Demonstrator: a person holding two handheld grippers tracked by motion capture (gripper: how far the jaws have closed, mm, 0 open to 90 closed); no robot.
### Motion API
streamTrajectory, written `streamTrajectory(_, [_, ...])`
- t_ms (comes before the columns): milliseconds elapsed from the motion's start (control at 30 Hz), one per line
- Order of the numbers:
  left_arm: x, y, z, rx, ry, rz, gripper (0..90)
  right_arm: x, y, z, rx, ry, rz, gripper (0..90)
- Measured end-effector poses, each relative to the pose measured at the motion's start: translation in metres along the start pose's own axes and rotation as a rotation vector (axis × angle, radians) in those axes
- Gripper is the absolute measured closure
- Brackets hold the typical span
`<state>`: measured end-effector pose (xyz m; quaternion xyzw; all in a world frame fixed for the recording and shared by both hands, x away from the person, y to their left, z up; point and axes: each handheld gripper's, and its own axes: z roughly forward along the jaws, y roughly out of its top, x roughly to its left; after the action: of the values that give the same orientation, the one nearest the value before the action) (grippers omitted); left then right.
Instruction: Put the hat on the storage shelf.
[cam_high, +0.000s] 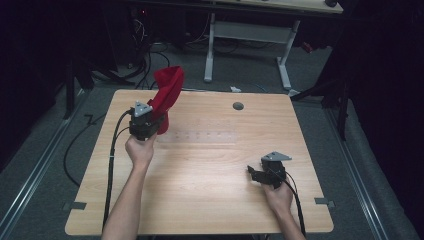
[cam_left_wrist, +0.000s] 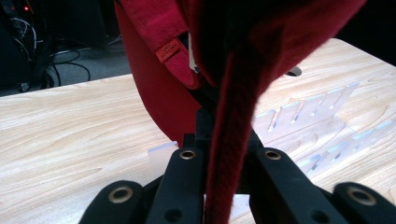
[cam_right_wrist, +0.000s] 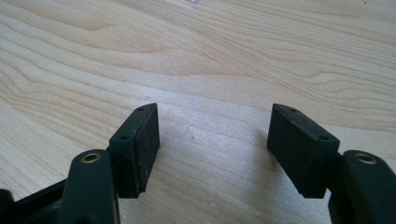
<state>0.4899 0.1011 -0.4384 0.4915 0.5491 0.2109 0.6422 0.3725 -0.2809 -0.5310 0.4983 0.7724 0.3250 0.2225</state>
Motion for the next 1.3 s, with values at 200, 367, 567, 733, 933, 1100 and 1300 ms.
streamTrajectory(200, [0.005,-0.009,0.001,0.003,0.012,-0.02,85.3,0.0,0.0,0.0,0.0,0.001,0.0,34.3])
streamTrajectory(367, [0.008,-0.014,0.003,0.006,0.019,-0.026,85.0,0.0,0.0,0.0,0.0,0.0,0.0,34.3])
streamTrajectory(567, [0.014,-0.02,0.0,0.006,0.017,-0.073,83.7,0.0,0.0,0.0,-0.002,-0.001,-0.002,34.3])
streamTrajectory(733, [0.014,-0.023,-0.003,0.03,0.016,-0.064,82.3,0.0,0.0,0.001,0.0,-0.002,0.004,34.4])
streamTrajectory(933, [0.017,-0.029,-0.01,0.065,0.028,-0.059,70.6,0.0,0.0,0.001,0.0,-0.001,0.001,34.1])
streamTrajectory(1100, [0.018,-0.029,-0.018,0.058,0.032,-0.08,56.5,0.0,0.001,0.001,0.001,0.0,0.004,34.0])
streamTrajectory(1300, [0.017,-0.036,-0.021,0.083,0.044,-0.055,40.4,0.0,0.001,0.001,0.001,-0.002,0.007,34.0])
